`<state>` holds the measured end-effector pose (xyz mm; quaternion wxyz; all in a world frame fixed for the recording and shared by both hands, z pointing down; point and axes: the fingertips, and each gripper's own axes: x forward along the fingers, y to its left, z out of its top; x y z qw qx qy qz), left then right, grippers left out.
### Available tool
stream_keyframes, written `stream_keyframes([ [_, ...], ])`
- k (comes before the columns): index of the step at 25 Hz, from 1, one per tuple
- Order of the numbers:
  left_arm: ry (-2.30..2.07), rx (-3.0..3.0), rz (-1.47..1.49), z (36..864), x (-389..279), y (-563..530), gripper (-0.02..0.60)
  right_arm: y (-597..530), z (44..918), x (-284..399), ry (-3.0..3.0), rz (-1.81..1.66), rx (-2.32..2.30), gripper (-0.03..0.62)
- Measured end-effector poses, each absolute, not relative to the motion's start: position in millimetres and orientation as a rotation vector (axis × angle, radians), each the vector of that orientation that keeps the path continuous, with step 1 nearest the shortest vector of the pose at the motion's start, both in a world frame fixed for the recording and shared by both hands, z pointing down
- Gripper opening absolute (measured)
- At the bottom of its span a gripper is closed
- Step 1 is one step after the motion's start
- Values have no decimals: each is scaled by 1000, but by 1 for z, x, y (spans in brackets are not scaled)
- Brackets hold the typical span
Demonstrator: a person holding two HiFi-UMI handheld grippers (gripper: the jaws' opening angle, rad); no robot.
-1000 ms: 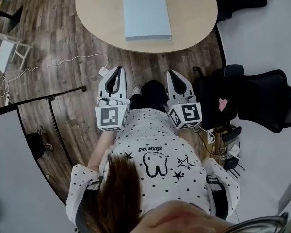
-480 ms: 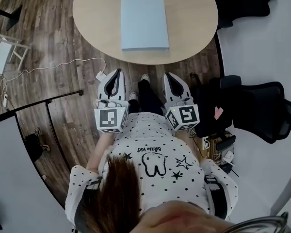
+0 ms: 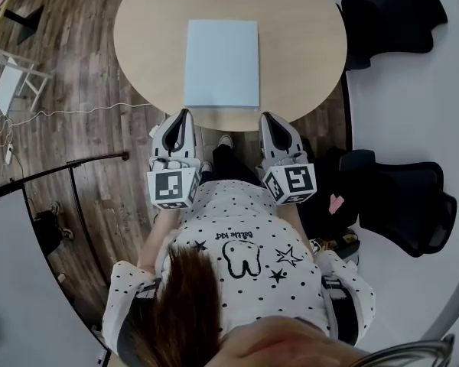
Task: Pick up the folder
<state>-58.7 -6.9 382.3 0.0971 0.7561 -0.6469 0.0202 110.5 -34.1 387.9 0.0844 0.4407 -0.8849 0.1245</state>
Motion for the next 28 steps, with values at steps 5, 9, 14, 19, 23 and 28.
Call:
stream_keyframes([
  [5,-1944,2223,49,380,-48,-33,17,-61,387,120,-2659,366,1289,5],
  [9,-1959,2232,36,379,-36,-46,17,-75,388,133,-2666,354,1287,5],
  [14,-1977,2225,34,380,-25,-54,17,-86,393,142,-2671,365,1261,6],
  [19,-2000,2217,45,376,-28,-61,17,-91,392,140,-2682,383,1231,5],
  [23,-2007,2214,53,375,-30,-67,17,-99,394,138,-2683,399,1231,5],
  [28,-1998,2212,67,379,-35,-80,17,-113,398,134,-2677,419,1239,5],
])
